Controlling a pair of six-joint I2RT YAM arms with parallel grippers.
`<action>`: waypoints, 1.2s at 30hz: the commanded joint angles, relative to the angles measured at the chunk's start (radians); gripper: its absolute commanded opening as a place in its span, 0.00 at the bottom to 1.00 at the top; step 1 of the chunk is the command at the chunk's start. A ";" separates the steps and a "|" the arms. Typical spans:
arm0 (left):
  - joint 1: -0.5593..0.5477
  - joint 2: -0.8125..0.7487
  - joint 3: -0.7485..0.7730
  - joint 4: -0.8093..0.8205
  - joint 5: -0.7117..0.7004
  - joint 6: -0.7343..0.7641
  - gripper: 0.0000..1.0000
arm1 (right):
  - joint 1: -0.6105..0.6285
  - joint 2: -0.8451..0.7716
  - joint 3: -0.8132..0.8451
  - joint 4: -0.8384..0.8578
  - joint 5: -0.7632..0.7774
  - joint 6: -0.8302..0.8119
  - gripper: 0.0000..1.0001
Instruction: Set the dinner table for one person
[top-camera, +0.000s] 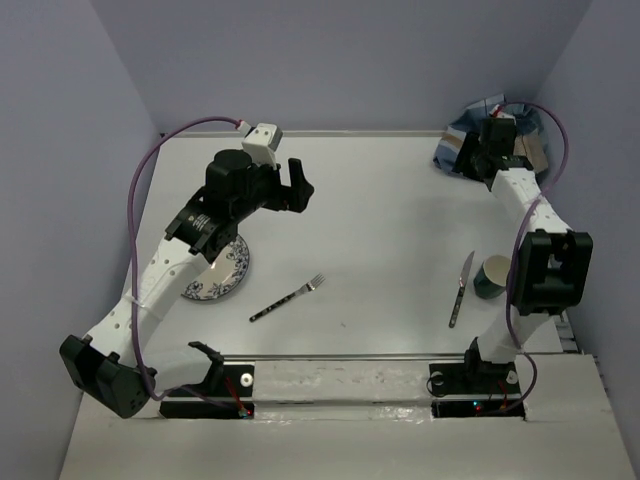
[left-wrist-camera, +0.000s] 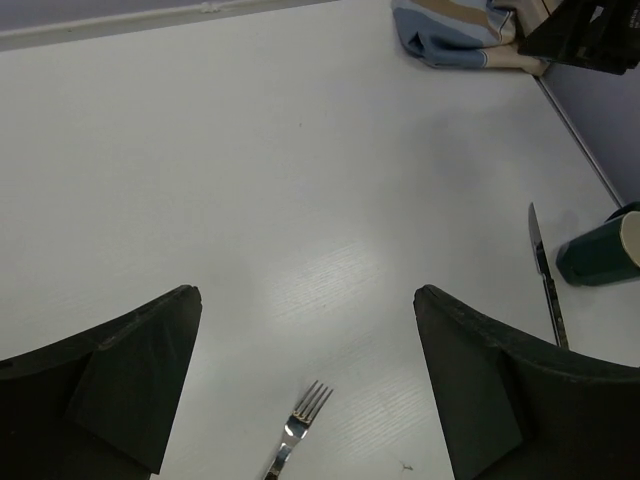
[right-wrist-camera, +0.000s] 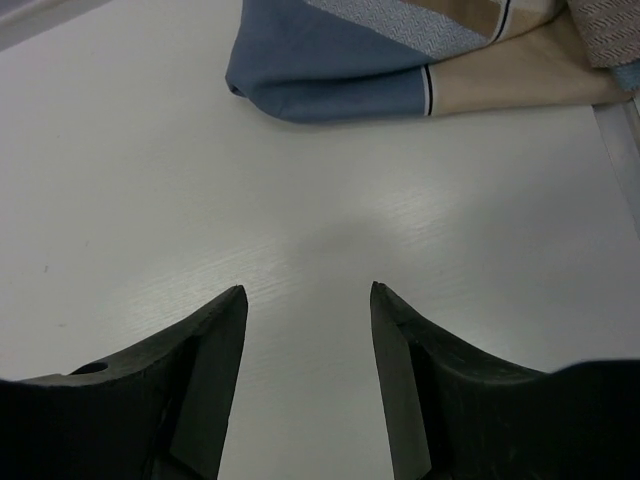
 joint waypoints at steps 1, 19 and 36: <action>-0.002 -0.014 0.036 -0.003 0.001 -0.007 0.99 | -0.002 0.121 0.129 0.050 -0.045 -0.130 0.61; -0.003 -0.063 -0.004 -0.080 -0.119 -0.041 0.99 | -0.011 0.784 0.813 -0.002 -0.068 -0.328 0.88; 0.015 -0.014 0.049 -0.075 -0.218 -0.104 0.97 | 0.223 0.493 0.792 -0.004 -0.404 -0.288 0.00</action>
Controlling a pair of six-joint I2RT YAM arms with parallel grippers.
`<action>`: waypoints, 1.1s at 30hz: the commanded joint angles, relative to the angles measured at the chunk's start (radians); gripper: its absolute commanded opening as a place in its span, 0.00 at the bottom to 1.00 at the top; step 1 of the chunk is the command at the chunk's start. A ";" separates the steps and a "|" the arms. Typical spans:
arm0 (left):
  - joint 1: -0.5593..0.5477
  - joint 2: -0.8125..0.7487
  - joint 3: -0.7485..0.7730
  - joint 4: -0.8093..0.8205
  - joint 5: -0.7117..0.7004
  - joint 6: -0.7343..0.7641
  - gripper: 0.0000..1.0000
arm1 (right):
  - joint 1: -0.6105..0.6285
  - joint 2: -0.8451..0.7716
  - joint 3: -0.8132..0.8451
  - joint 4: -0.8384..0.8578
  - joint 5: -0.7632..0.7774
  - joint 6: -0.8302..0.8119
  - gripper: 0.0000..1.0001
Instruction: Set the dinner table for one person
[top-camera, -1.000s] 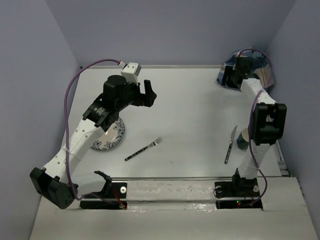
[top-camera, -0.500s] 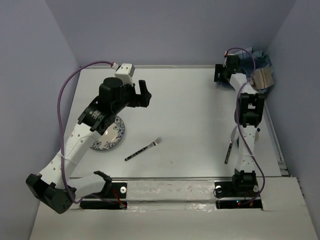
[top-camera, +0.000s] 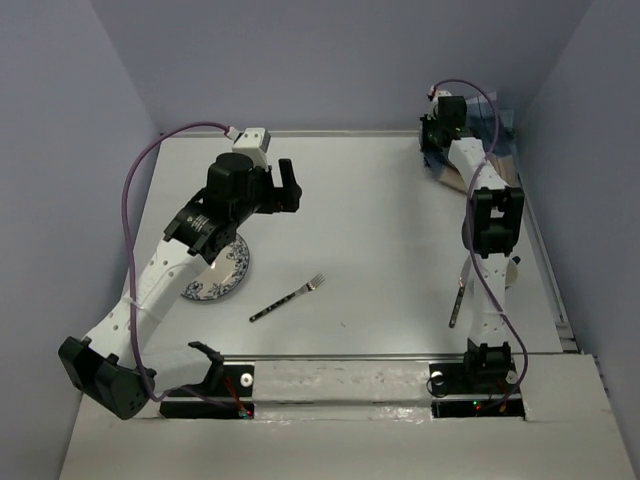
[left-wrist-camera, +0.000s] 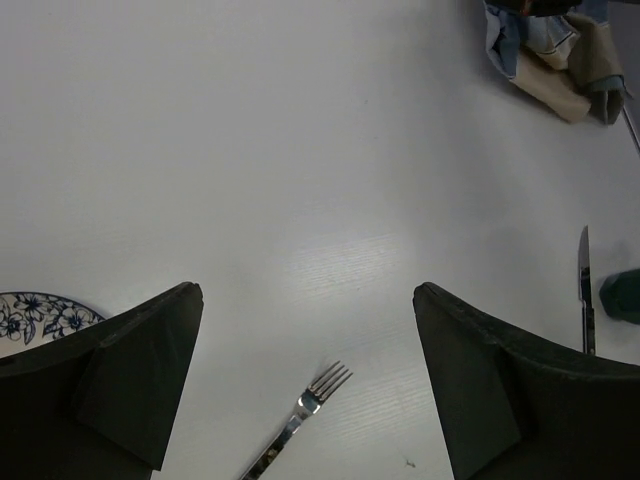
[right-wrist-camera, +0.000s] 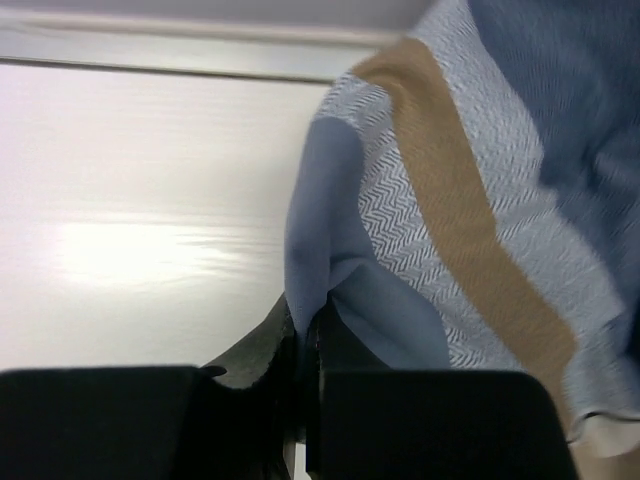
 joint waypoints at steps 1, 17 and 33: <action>0.017 -0.009 0.054 0.020 -0.073 -0.033 0.96 | 0.158 -0.331 -0.086 0.044 -0.220 0.021 0.00; 0.115 -0.030 -0.058 0.063 -0.110 -0.140 0.94 | 0.277 -0.877 -0.934 0.111 -0.308 0.302 0.96; 0.120 -0.055 -0.335 0.070 -0.113 -0.265 0.81 | 0.286 -0.826 -1.119 0.229 -0.239 0.466 0.89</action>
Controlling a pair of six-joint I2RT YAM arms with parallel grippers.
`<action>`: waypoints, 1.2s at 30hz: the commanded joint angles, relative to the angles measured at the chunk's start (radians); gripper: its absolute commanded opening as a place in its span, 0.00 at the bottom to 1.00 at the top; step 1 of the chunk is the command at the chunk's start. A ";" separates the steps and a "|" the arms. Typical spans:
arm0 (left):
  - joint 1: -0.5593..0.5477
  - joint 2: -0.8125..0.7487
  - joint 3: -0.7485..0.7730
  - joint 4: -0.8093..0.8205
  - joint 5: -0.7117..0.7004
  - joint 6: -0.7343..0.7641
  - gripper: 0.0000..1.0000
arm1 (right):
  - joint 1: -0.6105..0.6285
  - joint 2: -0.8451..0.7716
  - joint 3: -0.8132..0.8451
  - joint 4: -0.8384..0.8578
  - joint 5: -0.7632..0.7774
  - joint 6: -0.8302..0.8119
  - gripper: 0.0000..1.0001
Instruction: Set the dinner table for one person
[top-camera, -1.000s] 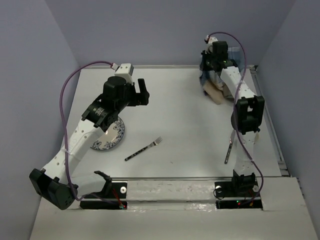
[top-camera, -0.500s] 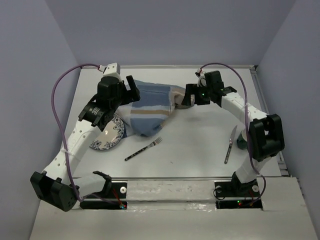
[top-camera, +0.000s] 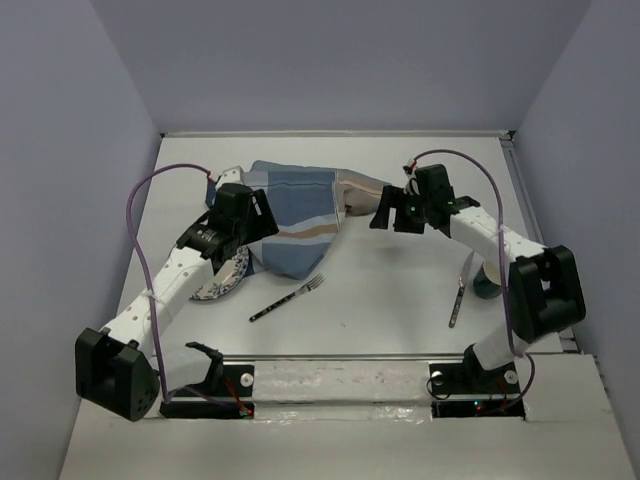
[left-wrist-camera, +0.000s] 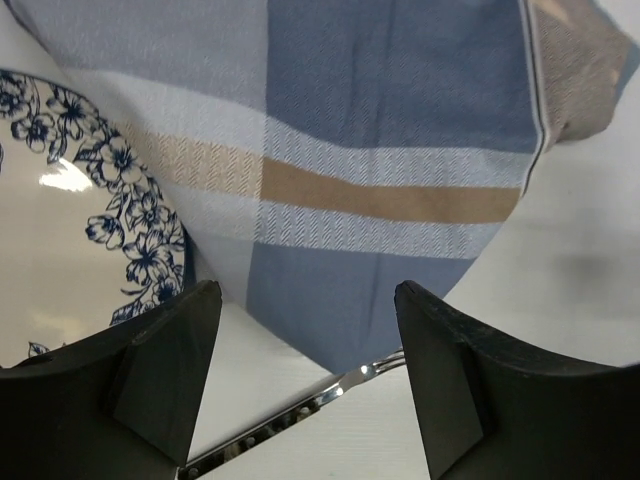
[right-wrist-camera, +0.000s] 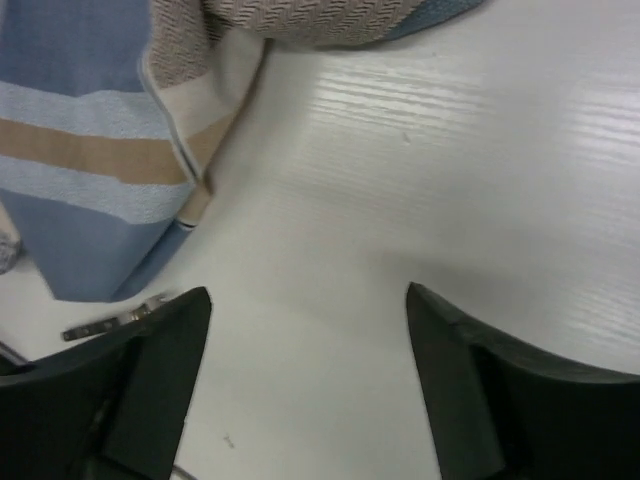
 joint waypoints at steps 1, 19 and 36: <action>0.003 -0.058 -0.047 0.058 0.002 -0.033 0.81 | 0.008 0.128 0.103 0.098 0.039 0.060 0.95; 0.000 -0.041 -0.107 0.052 -0.004 0.048 0.79 | 0.008 0.608 0.508 0.151 0.336 0.181 0.10; -0.077 0.117 -0.060 0.062 -0.056 0.027 0.75 | -0.169 0.542 0.827 0.027 0.624 -0.067 0.86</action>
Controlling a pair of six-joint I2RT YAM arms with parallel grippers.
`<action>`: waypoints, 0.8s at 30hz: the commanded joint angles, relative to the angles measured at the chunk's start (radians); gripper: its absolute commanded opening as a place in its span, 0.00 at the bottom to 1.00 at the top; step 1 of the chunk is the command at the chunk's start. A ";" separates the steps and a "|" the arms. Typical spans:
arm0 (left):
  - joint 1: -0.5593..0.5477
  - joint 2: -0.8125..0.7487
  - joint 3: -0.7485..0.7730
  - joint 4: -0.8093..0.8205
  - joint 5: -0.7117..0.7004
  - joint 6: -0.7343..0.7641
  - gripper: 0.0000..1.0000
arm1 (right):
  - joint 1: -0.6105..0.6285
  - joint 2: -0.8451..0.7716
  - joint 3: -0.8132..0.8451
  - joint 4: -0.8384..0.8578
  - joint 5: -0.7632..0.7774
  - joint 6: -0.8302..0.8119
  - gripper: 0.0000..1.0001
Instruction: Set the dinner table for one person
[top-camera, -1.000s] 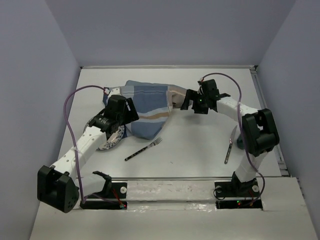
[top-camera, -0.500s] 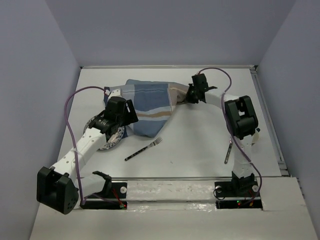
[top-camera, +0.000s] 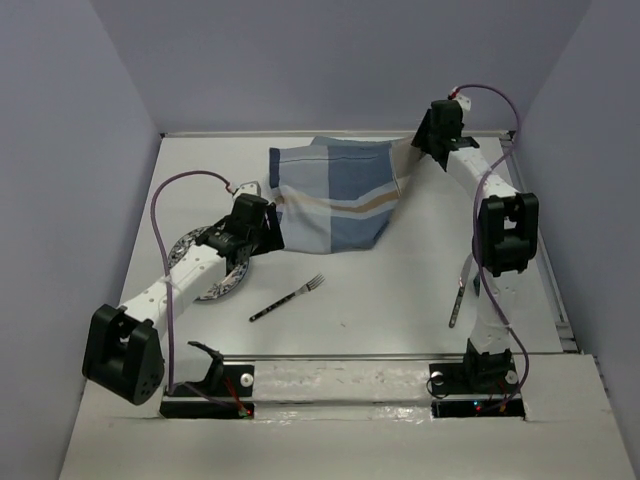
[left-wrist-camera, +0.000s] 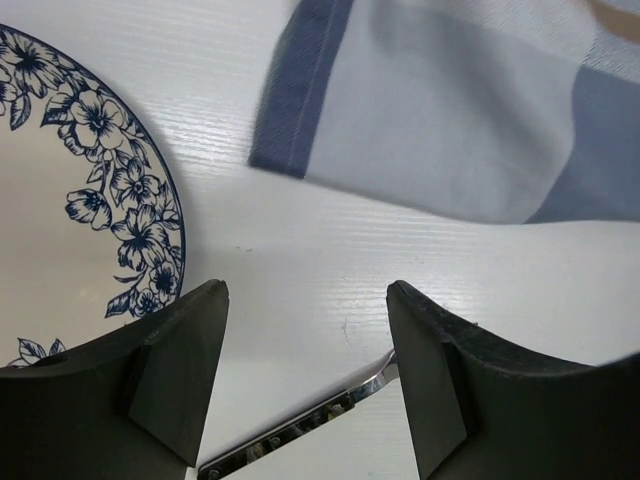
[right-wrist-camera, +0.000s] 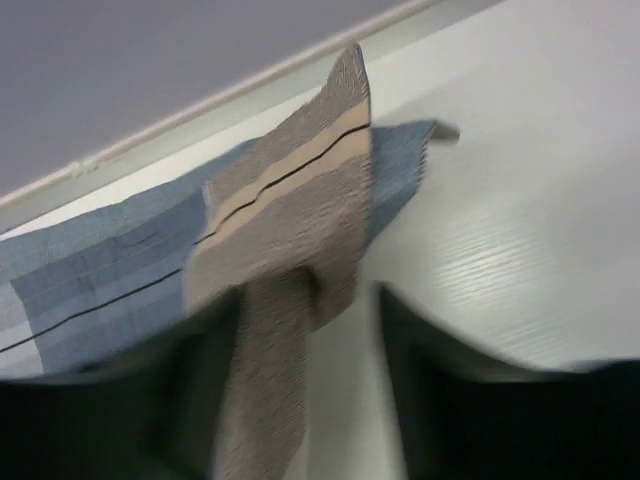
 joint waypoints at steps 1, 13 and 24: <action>-0.036 0.045 0.038 0.024 -0.039 -0.018 0.74 | 0.007 -0.050 0.080 -0.059 0.024 -0.132 0.93; -0.077 0.235 0.070 0.181 -0.168 -0.204 0.63 | 0.059 -0.400 -0.365 -0.104 -0.374 0.019 0.43; -0.074 0.410 0.126 0.240 -0.183 -0.319 0.65 | 0.119 -0.661 -0.728 -0.045 -0.468 0.054 0.47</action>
